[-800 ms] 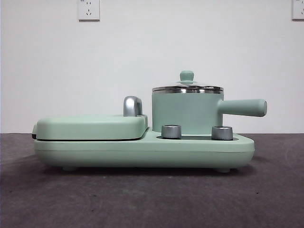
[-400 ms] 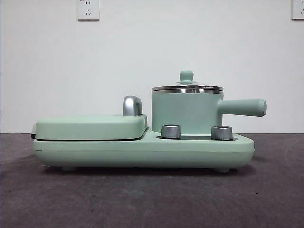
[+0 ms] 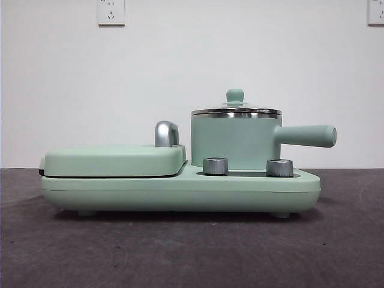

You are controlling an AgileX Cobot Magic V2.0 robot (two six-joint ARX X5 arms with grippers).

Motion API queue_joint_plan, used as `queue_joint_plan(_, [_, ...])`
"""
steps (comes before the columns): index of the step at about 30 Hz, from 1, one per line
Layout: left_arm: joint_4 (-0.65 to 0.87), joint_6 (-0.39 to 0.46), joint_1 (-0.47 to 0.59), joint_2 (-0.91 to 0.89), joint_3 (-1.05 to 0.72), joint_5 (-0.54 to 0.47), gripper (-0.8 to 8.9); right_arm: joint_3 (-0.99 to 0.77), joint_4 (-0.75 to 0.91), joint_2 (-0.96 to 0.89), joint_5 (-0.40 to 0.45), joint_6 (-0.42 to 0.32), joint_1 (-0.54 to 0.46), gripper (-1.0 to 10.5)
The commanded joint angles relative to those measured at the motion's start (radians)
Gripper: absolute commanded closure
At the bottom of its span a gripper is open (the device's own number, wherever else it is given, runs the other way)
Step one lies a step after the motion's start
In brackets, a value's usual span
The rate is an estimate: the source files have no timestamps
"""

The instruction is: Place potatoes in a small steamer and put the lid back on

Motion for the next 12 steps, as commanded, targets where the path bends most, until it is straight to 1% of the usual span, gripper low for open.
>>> queue_joint_plan(1, [-0.016,0.0,0.002,-0.006,-0.02,-0.003,8.08,0.01,0.01,0.003,0.003,-0.008,0.008,9.3])
queue_joint_plan(12, [-0.018,0.0,0.001,-0.019,-0.02,-0.003,8.08,0.01,0.01,0.003,0.003,-0.008,0.008,9.3])
